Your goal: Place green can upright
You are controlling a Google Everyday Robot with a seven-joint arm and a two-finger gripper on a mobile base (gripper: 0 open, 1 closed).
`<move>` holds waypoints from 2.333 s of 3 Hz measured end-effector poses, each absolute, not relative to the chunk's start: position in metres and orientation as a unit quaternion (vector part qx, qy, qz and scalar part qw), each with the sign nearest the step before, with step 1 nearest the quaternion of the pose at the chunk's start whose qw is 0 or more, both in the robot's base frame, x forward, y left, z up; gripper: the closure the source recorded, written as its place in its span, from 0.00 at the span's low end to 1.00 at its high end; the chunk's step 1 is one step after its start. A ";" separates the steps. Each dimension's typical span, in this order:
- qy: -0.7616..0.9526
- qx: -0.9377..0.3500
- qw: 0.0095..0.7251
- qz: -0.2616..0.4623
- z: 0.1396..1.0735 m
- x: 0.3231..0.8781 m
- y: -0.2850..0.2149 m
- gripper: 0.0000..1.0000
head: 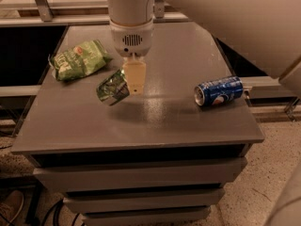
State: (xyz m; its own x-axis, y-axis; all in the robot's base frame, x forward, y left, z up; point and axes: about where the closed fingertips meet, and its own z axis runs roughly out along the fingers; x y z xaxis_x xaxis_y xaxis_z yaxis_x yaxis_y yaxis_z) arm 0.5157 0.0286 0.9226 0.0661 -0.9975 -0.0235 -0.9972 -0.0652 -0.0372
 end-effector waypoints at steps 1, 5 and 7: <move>0.665 -0.747 0.019 -0.014 0.923 0.514 0.032 1.00; 0.632 -0.772 -0.012 -0.066 0.907 0.520 0.032 1.00; 0.619 -0.778 0.024 -0.104 0.919 0.537 0.036 1.00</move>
Offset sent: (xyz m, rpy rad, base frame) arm -0.0314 -0.0253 -0.0055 -0.2203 0.0993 0.1156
